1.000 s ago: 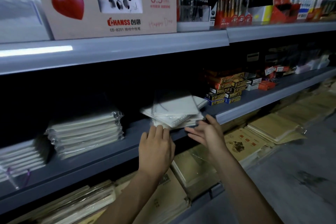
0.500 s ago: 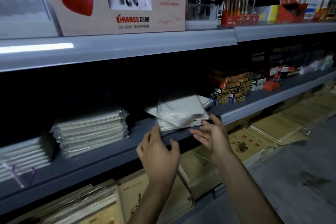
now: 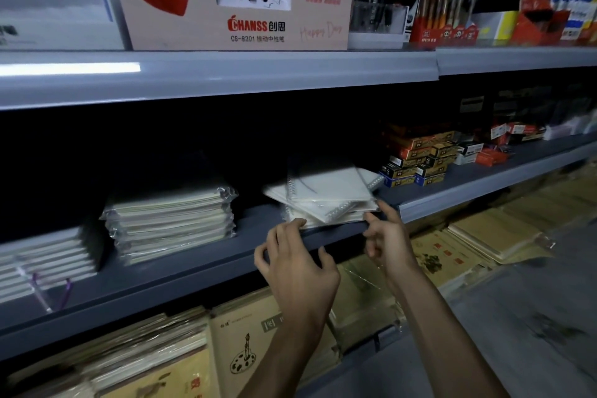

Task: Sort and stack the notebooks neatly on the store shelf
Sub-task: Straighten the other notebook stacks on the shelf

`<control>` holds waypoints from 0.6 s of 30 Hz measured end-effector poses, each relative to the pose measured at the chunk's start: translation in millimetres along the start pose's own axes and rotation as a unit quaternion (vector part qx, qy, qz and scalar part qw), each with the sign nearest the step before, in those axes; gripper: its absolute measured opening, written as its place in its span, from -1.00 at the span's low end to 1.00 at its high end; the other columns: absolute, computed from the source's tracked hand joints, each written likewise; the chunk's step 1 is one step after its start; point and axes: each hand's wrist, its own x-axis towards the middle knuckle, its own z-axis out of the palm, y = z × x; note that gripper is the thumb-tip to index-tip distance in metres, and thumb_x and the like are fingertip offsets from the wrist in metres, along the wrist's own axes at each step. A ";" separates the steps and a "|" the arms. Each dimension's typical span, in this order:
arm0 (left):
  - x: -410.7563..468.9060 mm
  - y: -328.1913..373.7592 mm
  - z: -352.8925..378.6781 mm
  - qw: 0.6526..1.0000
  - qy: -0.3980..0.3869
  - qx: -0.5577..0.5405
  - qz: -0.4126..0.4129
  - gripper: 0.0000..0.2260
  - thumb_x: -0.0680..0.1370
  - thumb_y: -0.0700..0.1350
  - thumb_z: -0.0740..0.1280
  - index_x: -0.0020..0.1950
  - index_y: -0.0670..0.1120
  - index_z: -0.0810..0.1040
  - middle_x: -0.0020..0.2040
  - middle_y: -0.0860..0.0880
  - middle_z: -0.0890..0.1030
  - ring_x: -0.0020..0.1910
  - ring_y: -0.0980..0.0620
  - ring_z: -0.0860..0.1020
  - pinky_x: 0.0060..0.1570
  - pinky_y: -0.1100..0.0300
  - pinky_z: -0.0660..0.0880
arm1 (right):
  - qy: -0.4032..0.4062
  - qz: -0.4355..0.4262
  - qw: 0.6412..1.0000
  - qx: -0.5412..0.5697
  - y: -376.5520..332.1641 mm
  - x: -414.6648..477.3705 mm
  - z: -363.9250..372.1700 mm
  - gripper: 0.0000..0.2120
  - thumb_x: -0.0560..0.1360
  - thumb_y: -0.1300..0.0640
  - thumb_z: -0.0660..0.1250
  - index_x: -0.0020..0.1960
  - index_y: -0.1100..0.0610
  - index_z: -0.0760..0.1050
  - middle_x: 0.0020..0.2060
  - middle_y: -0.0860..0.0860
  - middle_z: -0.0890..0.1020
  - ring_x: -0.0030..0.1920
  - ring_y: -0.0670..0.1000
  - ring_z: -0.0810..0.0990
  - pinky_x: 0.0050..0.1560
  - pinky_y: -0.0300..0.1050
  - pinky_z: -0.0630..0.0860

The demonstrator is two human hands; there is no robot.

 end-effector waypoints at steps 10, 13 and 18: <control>-17.1 -10.0 -10.9 0.998 0.049 -0.029 0.022 -0.75 0.44 -0.12 0.33 0.11 -0.02 0.48 0.07 0.07 0.54 0.19 -0.03 0.53 0.34 -0.03 0.29 | -0.026 0.001 0.998 -0.060 -2.0 -10.3 -0.9 -0.28 0.47 0.53 0.11 0.57 0.11 0.29 0.27 0.12 0.61 -0.58 -0.01 0.43 -0.51 -0.22 0.38; -20.4 -10.0 -16.4 0.999 0.037 -0.038 0.011 -0.76 0.44 -0.09 0.33 0.11 -0.01 0.47 0.08 0.08 0.52 0.19 -0.02 0.52 0.26 0.07 0.22 | -0.040 -0.003 0.996 -0.077 -0.3 -14.5 0.0 -0.22 0.46 0.53 0.12 0.62 0.08 0.22 0.46 0.14 0.48 -0.59 -0.04 0.50 -0.50 -0.25 0.41; -26.2 -3.2 -17.4 0.997 0.020 -0.065 -0.032 -0.74 0.44 -0.06 0.32 0.13 0.01 0.50 0.15 0.07 0.53 0.29 -0.03 0.47 0.23 0.04 0.22 | -0.037 -0.004 0.995 -0.093 -3.1 -20.2 -0.2 -0.19 0.48 0.52 0.15 0.65 0.06 0.14 0.49 0.11 0.46 -0.59 -0.04 0.52 -0.50 -0.26 0.44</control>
